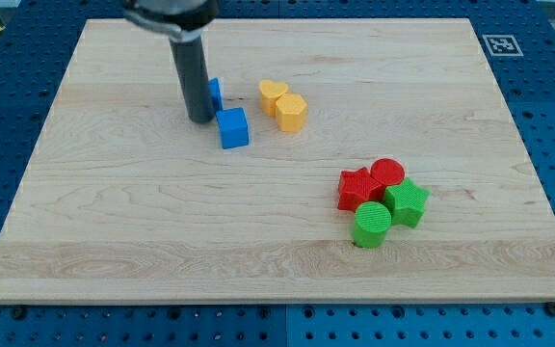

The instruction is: Move the blue cube towards the yellow hexagon

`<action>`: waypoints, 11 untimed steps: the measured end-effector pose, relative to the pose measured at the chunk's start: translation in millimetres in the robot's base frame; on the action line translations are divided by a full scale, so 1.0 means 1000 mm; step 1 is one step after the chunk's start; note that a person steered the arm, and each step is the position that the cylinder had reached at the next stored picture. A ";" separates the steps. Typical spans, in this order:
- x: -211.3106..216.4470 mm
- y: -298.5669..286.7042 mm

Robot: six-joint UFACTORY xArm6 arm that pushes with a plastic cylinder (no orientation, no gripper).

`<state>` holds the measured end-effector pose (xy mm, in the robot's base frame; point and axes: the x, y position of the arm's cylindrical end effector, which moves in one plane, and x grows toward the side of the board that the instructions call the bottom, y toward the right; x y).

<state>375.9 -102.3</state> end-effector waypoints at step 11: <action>-0.037 -0.057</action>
